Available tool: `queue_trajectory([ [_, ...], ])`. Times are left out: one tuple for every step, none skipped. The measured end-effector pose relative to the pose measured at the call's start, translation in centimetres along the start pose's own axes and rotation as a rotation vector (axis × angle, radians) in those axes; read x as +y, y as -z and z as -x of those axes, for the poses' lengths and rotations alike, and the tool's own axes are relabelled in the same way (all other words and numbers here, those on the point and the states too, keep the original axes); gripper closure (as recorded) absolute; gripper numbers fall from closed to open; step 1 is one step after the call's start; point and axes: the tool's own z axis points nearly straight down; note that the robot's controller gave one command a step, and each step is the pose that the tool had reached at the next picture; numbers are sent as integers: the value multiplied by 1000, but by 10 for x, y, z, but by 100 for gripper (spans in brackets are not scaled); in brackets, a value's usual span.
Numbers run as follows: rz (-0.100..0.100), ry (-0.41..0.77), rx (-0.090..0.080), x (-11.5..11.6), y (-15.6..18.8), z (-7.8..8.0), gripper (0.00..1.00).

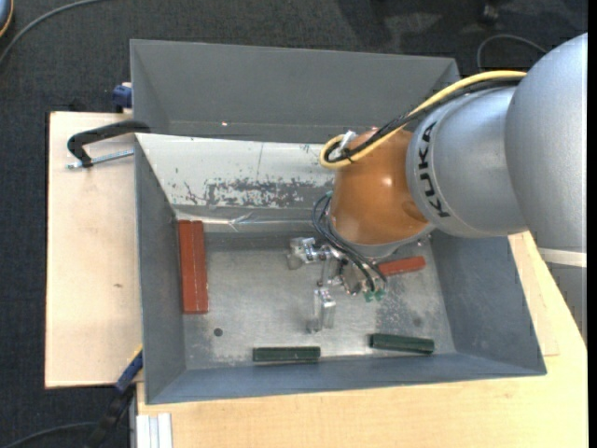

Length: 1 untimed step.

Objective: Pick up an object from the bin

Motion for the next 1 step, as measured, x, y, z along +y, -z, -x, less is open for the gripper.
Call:
queue_trajectory([
  [-7, 307, -16, -48, 99, 6, 0],
])
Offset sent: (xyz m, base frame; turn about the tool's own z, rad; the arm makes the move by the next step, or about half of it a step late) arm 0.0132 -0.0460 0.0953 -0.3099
